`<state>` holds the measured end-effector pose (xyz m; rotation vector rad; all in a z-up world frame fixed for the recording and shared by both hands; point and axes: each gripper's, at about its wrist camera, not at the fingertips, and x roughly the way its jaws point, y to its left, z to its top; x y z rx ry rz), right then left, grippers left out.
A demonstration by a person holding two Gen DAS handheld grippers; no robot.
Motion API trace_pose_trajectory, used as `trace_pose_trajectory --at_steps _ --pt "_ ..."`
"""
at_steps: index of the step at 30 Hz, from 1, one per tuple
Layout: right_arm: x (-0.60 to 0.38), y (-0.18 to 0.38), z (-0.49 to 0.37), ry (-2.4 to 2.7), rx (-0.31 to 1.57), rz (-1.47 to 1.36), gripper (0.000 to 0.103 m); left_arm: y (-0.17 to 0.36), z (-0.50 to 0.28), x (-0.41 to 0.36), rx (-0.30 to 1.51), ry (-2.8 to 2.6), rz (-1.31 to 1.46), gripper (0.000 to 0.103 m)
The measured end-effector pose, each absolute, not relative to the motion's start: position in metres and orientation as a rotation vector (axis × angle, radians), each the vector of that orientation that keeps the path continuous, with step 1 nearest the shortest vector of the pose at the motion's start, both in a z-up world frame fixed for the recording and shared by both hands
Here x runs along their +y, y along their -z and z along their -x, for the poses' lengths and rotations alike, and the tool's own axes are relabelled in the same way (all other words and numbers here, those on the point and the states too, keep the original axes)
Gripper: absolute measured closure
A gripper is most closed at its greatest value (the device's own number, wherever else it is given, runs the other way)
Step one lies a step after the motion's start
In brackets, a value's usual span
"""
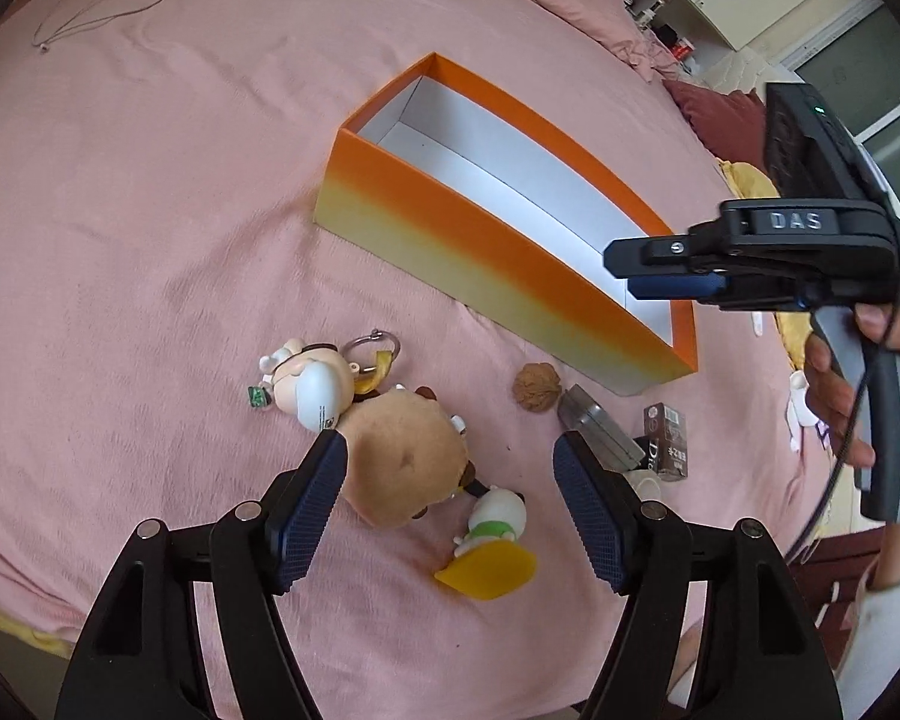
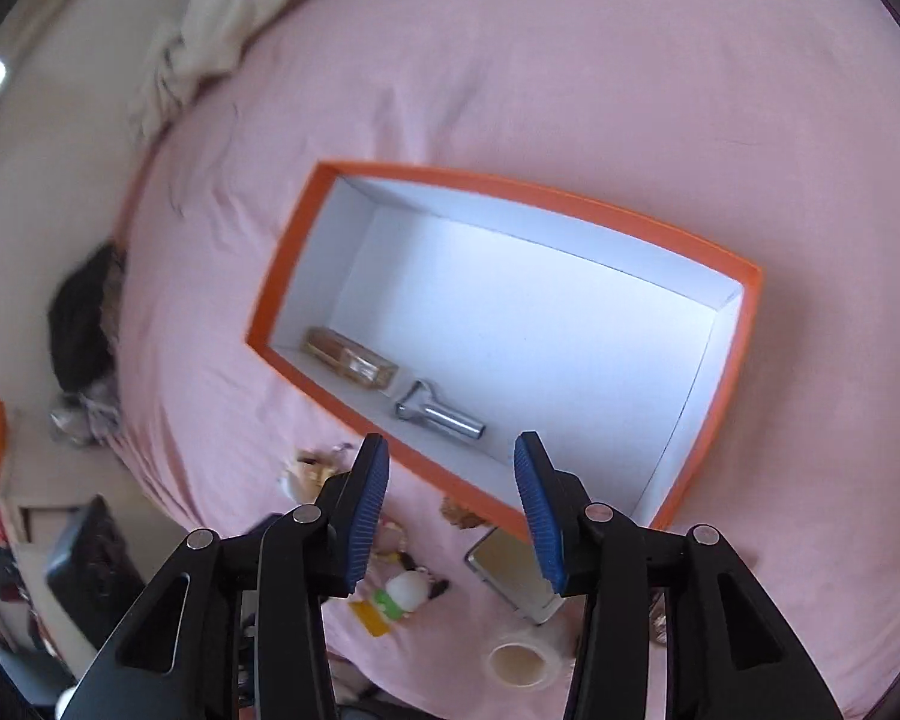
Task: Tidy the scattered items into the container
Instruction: 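Reach the right gripper into the box and close on the silver razor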
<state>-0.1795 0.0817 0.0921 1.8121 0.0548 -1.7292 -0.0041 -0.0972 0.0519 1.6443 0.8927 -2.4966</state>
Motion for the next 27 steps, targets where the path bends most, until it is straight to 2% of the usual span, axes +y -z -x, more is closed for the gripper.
trace_pose_trajectory --at_steps 7,9,14,23,25,27 --pt "0.036 -0.050 0.191 1.532 0.287 -1.925 0.060 -0.030 0.002 -0.097 1.015 2.416 -1.716 0.031" --pt "0.027 -0.034 0.187 1.524 0.387 -1.940 0.057 -0.027 0.002 -0.095 1.033 2.403 -1.726 0.031" --pt "0.016 -0.026 0.159 1.611 0.638 -1.782 0.058 -0.024 0.003 -0.092 1.089 2.392 -1.732 0.031" --pt "0.018 -0.033 0.120 1.720 0.805 -1.523 0.058 -0.026 0.003 -0.084 1.068 2.419 -1.717 0.031" --pt "0.014 -0.034 0.113 1.697 0.833 -1.493 0.067 -0.025 0.004 -0.085 1.077 2.411 -1.715 0.031" --pt "0.007 -0.033 0.102 1.631 0.882 -1.441 0.086 -0.023 0.006 -0.085 1.088 2.403 -1.717 0.031"
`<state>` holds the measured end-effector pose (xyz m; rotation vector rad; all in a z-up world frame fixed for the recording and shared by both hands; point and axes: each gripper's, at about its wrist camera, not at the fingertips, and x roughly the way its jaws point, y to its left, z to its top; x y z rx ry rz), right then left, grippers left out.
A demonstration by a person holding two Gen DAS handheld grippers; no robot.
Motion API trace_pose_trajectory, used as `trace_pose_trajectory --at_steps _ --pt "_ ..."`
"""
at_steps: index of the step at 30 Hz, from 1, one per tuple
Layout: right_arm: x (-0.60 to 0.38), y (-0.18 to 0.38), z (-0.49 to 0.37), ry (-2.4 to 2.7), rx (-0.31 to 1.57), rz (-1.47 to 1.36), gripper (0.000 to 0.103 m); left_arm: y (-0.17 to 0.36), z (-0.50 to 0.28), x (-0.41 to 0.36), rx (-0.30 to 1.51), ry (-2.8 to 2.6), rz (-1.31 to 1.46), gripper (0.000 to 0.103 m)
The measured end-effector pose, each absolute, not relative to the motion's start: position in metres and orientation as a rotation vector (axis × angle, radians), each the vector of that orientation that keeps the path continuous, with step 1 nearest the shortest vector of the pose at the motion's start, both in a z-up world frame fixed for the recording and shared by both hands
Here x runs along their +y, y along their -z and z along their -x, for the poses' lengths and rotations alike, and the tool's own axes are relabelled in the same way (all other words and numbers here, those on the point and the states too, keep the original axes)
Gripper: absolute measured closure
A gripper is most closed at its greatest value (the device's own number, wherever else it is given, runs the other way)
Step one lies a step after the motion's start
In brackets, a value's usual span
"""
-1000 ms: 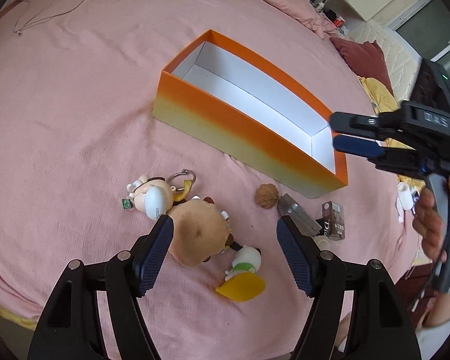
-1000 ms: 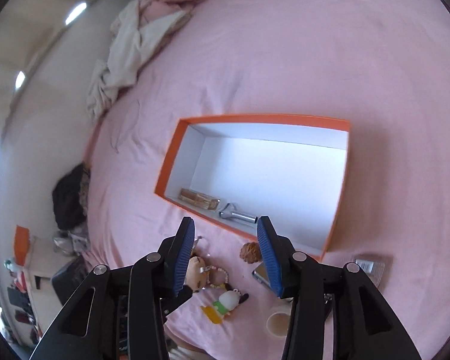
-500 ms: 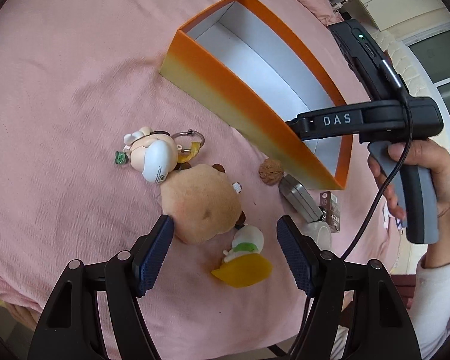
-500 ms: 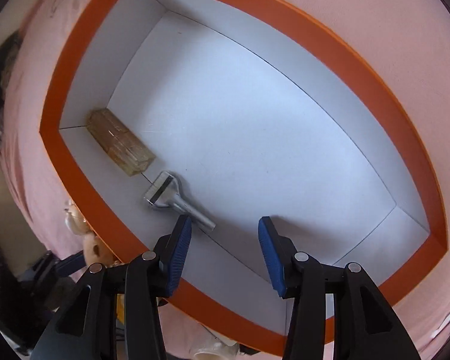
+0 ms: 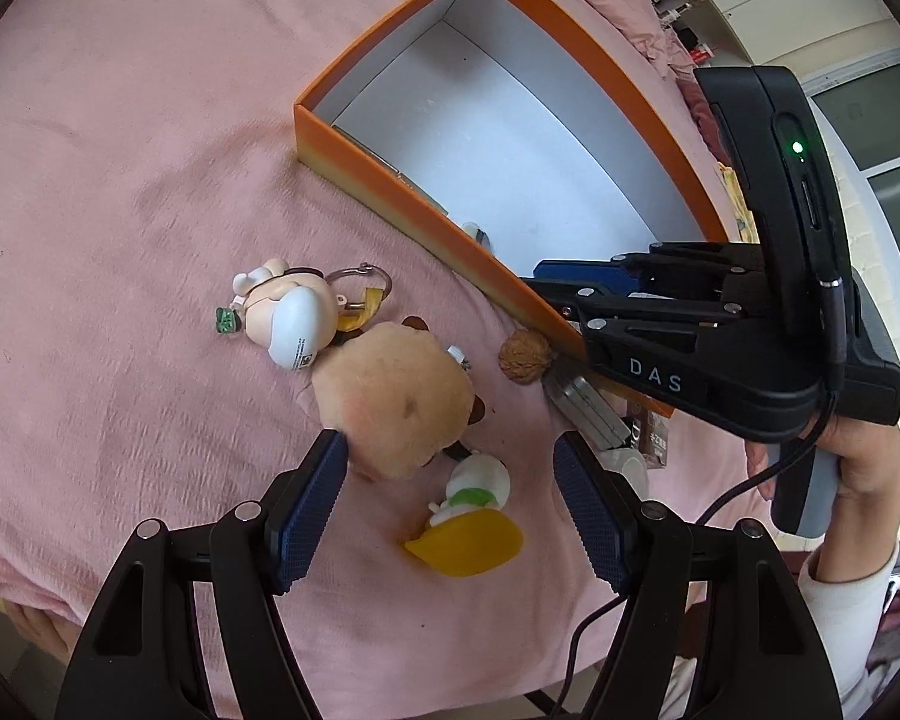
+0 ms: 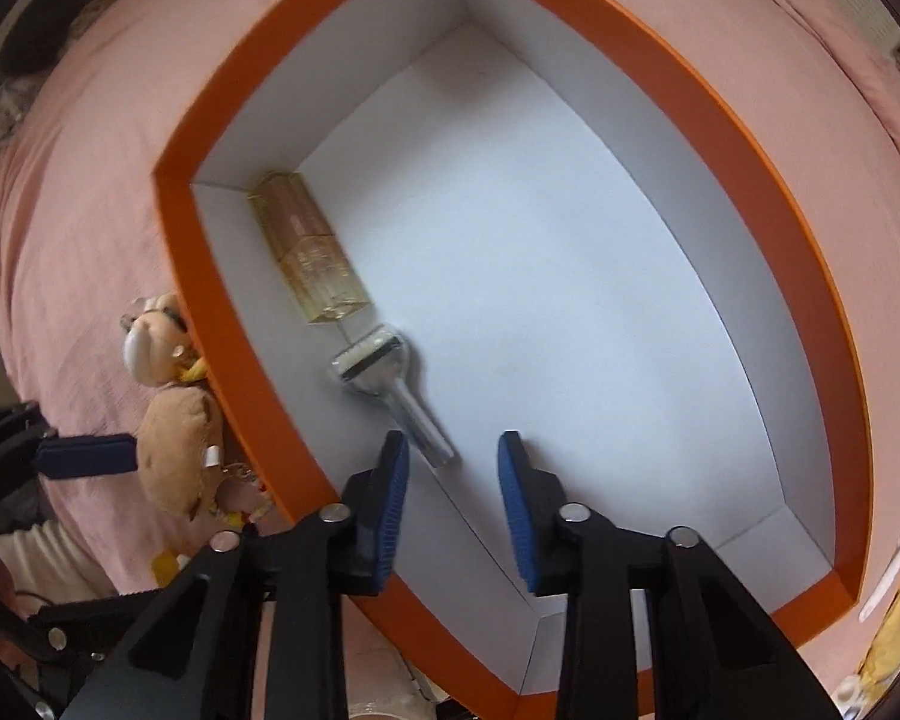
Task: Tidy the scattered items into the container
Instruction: 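Reach the right gripper into the box and close on the silver razor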
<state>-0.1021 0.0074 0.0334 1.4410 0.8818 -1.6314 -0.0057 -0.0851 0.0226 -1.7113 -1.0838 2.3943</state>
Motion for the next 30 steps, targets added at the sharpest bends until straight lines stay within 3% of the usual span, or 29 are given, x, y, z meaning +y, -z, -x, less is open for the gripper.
trace_pose_trajectory --at_steps 5,11,12,20,23,25,26,27,30 --pt "-0.004 -0.027 0.099 1.527 0.923 -1.432 0.095 -0.017 0.007 -0.082 -1.096 -2.375 1.720 0.031" --pt "0.003 -0.017 0.119 1.389 0.663 -1.554 0.094 -0.012 0.008 -0.080 -1.124 -2.354 1.719 0.031" --pt "0.003 -0.012 0.119 1.411 0.670 -1.551 0.090 -0.011 0.009 -0.079 -1.131 -2.348 1.720 0.031" --pt "0.010 -0.012 0.089 1.614 0.752 -1.339 0.095 -0.016 0.012 -0.075 -1.118 -2.381 1.691 0.031" --pt "0.019 -0.013 0.100 1.674 0.675 -1.367 0.094 -0.019 0.012 -0.076 -1.125 -2.391 1.676 0.031" --pt "0.031 -0.020 0.114 1.840 0.697 -1.336 0.060 -0.017 0.013 -0.076 -1.126 -2.393 1.675 0.031" --pt "0.038 -0.023 0.121 1.908 0.705 -1.325 0.034 -0.016 0.014 -0.076 -1.130 -2.390 1.678 0.031" --pt "0.044 -0.023 0.129 1.934 0.681 -1.341 0.027 -0.015 0.015 -0.076 -1.134 -2.384 1.683 0.031" --pt "0.039 -0.021 0.123 1.900 0.653 -1.363 0.026 -0.019 0.016 -0.076 -1.142 -2.367 1.692 0.031"
